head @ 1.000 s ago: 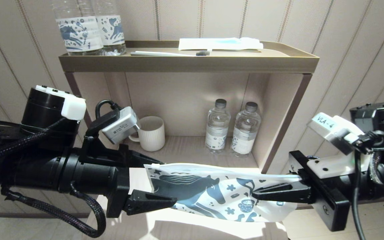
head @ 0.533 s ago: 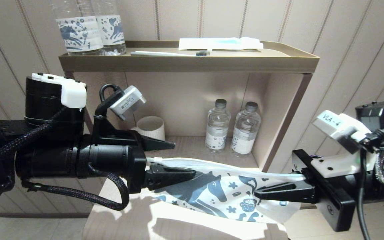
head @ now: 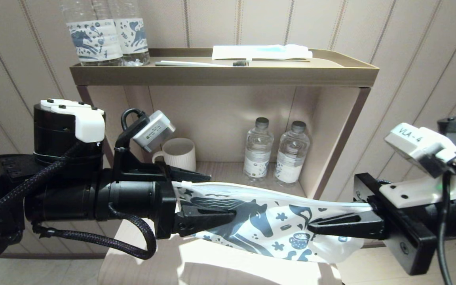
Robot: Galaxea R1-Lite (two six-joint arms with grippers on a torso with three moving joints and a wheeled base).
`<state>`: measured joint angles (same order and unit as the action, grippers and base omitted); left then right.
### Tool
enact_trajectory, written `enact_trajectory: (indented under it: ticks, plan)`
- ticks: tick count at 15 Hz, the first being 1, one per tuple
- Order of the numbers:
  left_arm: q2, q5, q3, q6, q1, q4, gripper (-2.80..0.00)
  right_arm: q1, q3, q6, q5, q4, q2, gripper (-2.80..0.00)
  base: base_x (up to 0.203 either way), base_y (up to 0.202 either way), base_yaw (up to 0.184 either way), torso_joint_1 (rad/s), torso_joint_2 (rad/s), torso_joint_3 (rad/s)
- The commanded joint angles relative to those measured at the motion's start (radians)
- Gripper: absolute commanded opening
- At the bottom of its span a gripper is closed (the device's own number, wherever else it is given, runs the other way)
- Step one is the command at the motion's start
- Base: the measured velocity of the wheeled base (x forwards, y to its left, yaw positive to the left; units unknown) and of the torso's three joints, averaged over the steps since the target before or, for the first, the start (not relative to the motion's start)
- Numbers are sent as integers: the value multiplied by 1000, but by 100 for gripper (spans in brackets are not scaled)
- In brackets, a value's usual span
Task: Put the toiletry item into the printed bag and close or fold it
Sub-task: Hand it to the other hand
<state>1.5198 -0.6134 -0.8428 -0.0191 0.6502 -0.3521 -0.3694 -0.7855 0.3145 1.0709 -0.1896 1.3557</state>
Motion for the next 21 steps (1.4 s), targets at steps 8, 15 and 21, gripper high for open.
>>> enact_trajectory:
  ticks: [8,15,21]
  plan:
    - [-9,-5,-9,-2,2,-2,0,-2,2,2,15,-1,-4,-280,0,0,0,0,0,0]
    - [-15,-9,-2,-2,26,-2,-280,-2,6,3,17,-4,-1,-280,0,0,0,0,0,0]
    - [-14,-34,-5,-1,26,-2,-280,-2,12,5,20,-7,11,-280,0,0,0,0,0,0]
